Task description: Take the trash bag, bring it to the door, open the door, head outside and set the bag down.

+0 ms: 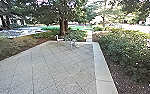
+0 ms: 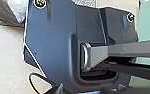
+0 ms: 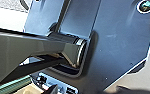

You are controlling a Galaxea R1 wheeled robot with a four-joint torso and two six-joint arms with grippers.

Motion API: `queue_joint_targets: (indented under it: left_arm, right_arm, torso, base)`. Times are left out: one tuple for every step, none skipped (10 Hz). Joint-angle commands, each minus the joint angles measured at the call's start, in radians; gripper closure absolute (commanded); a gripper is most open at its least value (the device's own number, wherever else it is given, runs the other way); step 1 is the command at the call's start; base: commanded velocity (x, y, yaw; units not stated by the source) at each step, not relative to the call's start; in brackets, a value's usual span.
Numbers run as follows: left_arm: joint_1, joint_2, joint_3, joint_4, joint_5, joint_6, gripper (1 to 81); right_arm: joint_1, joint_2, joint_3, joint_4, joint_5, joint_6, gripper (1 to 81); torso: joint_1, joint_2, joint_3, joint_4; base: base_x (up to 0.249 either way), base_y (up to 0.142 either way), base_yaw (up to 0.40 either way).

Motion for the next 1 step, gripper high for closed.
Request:
queue_joint_targets:
  left_arm:
    - [-0.026,0.003,-0.020,0.005,0.022,0.006,1.0]
  right_arm:
    - [0.027,0.005,0.006,-0.005,-0.006,-0.004,1.0]
  torso:
    - [0.001,0.000,0.000,0.000]
  base:
    - [0.000,0.000,0.000]
